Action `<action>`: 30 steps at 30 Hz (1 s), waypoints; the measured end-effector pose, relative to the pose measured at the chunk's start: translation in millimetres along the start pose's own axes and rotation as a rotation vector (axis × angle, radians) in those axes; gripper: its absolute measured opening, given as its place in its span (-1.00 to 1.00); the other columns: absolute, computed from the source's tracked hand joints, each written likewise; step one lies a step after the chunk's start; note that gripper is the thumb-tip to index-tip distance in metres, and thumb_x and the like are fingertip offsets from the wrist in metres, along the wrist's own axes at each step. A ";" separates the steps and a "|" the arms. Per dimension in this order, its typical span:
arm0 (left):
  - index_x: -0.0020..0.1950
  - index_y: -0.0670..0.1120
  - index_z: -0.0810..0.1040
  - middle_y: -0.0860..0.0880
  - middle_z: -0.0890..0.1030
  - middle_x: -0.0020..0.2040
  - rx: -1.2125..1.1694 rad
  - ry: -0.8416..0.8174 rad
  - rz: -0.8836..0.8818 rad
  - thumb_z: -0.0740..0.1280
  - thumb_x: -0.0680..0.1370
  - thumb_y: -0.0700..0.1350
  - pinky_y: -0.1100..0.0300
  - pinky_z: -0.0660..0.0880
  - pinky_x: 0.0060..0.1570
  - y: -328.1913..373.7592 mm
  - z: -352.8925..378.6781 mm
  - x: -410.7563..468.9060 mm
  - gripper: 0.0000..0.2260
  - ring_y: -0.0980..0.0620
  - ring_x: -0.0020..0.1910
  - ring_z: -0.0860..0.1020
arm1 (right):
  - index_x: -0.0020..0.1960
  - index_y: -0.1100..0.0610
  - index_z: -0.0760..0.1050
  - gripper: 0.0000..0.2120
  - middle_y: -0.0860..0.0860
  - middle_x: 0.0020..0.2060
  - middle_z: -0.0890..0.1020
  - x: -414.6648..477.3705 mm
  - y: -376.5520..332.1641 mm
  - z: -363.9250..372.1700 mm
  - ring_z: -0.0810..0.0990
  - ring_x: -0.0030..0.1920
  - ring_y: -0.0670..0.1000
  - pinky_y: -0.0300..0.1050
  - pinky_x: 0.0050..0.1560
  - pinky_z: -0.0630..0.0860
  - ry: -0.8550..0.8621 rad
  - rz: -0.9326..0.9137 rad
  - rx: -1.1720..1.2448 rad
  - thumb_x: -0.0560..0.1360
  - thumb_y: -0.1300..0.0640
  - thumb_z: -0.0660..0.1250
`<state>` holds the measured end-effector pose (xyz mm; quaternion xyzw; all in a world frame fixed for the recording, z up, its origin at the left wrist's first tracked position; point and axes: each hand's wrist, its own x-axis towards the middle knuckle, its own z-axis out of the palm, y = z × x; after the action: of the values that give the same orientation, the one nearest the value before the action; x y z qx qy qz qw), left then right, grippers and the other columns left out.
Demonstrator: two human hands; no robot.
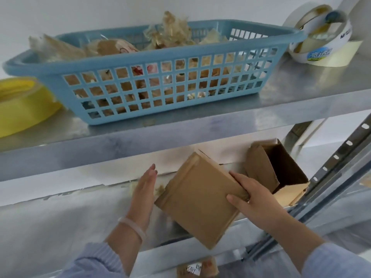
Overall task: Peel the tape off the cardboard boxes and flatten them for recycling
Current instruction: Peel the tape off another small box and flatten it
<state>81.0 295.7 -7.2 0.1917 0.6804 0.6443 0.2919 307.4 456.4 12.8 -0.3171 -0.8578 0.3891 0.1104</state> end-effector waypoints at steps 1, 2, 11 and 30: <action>0.29 0.25 0.47 0.26 0.55 0.23 0.016 -0.072 -0.024 0.11 0.55 0.27 0.32 0.34 0.13 4.7 1.3 -4.2 -0.64 0.29 0.22 0.48 | 0.29 -0.50 0.11 -0.51 -0.41 0.18 0.38 1.8 -1.5 1.9 0.39 0.17 -0.33 -0.36 0.12 0.35 0.005 -0.042 -0.028 0.53 -0.14 0.29; 0.26 0.24 0.51 0.30 0.59 0.16 0.040 -0.139 -0.037 0.10 0.51 0.31 0.33 0.39 0.09 8.1 3.1 -9.3 -0.59 0.32 0.16 0.51 | 0.36 -0.45 0.11 -0.46 -0.37 0.24 0.36 4.4 -2.2 3.2 0.36 0.21 -0.31 -0.35 0.17 0.32 0.021 -0.072 -0.039 0.53 -0.11 0.31; 0.23 0.05 0.46 0.24 0.64 0.05 0.129 -0.288 -0.058 0.14 0.65 -0.13 0.49 0.47 -0.10 -17.2 6.4 -44.1 -0.79 0.36 0.05 0.55 | 0.21 -0.39 0.38 -0.51 -0.32 0.46 0.10 15.8 0.2 9.6 0.07 0.45 -0.30 -0.31 0.37 0.15 0.096 -0.200 0.050 0.37 -0.11 0.48; -0.05 -0.06 0.69 -0.07 0.71 -0.11 -0.119 0.059 -0.249 0.26 0.61 -0.18 0.18 0.59 -0.03 -14.1 8.8 -60.7 -0.80 0.03 -0.08 0.65 | 0.47 -0.12 0.30 -0.54 -0.04 0.48 0.33 14.8 -24.6 27.8 0.25 0.49 0.00 0.02 0.49 0.13 0.075 -0.455 -0.642 0.61 -0.12 -0.02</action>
<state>134.2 262.4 -12.0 0.0692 0.6680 0.6476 0.3601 272.5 436.9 11.4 -0.1514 -0.9796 0.0548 0.1200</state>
